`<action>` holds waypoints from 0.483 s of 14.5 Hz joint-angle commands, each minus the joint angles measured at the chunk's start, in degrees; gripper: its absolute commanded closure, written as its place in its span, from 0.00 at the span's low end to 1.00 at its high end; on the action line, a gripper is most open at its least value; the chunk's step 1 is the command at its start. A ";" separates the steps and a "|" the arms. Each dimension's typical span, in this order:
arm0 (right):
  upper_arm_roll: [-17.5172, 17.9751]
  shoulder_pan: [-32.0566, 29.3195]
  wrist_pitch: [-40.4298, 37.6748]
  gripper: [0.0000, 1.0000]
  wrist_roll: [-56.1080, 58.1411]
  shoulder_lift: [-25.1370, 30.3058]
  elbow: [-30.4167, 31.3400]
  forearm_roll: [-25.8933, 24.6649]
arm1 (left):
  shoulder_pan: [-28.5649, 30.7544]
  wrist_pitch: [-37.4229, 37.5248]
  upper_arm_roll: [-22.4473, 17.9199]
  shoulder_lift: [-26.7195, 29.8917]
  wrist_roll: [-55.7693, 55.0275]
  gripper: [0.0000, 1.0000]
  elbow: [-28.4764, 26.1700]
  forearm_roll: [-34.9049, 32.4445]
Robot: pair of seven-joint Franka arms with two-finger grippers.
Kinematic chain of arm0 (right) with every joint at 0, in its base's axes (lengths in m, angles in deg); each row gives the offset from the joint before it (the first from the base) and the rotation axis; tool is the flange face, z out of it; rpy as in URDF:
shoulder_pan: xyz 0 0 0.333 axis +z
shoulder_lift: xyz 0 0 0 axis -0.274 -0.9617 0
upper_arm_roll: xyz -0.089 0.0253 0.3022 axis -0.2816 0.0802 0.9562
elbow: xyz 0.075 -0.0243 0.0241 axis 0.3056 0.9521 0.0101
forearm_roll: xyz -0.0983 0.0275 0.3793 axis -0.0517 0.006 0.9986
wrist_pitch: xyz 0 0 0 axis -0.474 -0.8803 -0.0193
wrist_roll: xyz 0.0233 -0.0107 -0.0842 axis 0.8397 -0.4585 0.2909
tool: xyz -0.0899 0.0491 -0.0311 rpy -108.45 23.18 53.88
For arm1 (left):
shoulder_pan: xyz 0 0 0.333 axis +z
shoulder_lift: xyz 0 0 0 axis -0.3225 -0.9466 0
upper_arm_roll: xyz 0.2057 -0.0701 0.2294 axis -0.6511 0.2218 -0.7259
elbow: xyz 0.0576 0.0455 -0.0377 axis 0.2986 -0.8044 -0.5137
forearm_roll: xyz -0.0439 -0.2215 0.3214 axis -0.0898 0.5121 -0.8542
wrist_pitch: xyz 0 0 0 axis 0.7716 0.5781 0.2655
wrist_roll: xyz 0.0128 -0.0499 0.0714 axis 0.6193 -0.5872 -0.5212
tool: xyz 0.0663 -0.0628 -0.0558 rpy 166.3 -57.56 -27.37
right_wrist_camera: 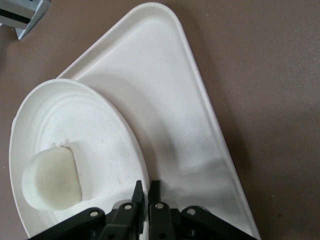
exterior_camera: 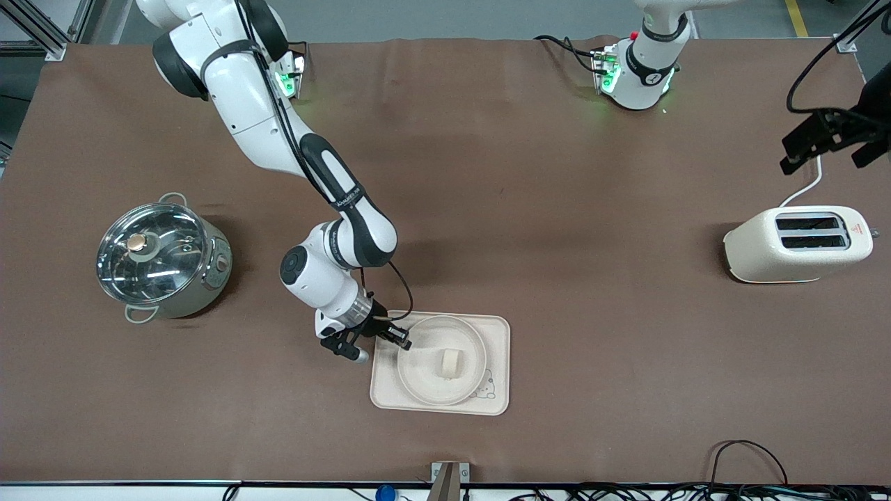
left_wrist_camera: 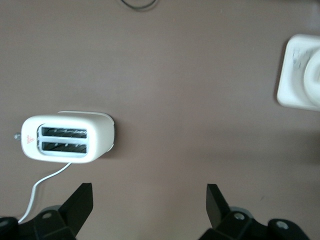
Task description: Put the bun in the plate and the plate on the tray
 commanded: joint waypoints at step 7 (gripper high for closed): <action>0.64 -2.28 -5.41 0.21 -1.54 4.56 -0.24 1.78 | 1.86 1.62 2.71 2.74 2.84 0.00 -3.36 1.16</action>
